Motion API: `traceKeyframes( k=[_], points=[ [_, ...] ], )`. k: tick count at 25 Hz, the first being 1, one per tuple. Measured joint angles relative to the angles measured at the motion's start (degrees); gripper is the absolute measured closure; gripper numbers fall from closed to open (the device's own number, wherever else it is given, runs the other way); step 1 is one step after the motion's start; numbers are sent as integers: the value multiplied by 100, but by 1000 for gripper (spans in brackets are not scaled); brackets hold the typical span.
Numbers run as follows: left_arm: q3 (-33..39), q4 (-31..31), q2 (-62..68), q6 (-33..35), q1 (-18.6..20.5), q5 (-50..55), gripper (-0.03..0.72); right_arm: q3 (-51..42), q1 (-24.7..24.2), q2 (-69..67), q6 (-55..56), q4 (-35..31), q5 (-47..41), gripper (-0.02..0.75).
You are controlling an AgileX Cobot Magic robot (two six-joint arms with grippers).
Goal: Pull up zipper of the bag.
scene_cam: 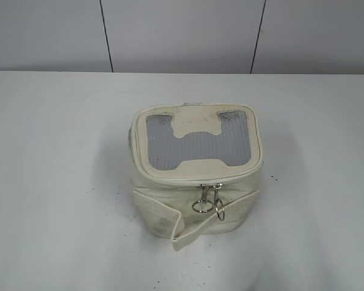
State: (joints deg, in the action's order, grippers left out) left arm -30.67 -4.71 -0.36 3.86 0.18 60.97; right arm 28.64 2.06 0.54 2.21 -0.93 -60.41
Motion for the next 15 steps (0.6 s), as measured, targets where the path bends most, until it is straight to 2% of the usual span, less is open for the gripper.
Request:
traceKeyframes(
  k=[15],
  points=[
    [0, 0, 0, 0, 0, 0, 301, 0, 0, 0, 0, 0, 0, 165]
  ],
)
